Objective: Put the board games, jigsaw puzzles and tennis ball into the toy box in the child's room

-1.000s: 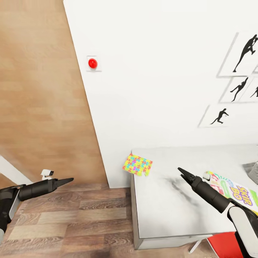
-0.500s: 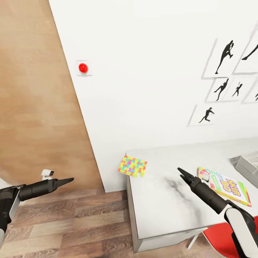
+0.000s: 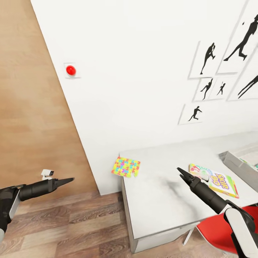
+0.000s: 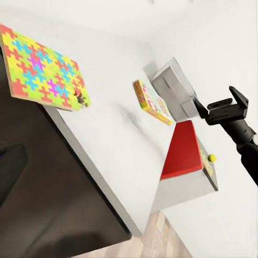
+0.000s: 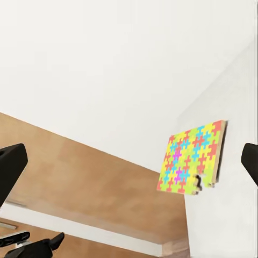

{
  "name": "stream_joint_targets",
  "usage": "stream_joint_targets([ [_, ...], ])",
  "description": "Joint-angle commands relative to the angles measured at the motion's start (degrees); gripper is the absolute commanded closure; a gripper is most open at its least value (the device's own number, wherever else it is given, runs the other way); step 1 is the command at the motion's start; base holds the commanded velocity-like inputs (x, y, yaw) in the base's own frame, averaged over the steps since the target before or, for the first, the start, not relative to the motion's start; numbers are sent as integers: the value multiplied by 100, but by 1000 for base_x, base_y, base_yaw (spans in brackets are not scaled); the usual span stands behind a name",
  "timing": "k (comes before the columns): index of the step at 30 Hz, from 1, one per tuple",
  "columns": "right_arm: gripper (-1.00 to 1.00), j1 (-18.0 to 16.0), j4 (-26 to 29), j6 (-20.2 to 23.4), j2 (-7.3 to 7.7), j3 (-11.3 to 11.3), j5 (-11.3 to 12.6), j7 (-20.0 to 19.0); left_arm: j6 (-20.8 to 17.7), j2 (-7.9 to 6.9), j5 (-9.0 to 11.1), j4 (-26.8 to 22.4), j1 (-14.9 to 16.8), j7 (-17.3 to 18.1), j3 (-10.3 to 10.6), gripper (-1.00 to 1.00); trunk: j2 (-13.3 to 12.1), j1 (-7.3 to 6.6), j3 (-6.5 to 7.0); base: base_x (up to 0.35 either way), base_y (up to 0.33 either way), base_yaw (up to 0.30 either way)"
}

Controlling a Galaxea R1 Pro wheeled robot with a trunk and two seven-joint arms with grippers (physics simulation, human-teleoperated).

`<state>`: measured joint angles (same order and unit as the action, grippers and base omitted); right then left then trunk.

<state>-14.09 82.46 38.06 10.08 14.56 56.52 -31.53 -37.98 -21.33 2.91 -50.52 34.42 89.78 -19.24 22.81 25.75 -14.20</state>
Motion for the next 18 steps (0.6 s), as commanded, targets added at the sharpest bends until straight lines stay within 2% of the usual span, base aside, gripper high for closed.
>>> stream_joint_targets([
  [1,-100,-6,0,43,0,7,26,-3,-61,-2,-1,-1,2,22,-1,-100,11,3,-6,0,76,-250],
  [13,-100,-6,-17,43,3,12,26,-11,-53,-3,-9,-1,2,22,-1,-100,11,3,55,0,185,-253],
  [18,-100,-6,-19,43,3,11,26,-11,-52,-3,-9,-1,0,22,2,-100,11,3,84,0,86,-250],
])
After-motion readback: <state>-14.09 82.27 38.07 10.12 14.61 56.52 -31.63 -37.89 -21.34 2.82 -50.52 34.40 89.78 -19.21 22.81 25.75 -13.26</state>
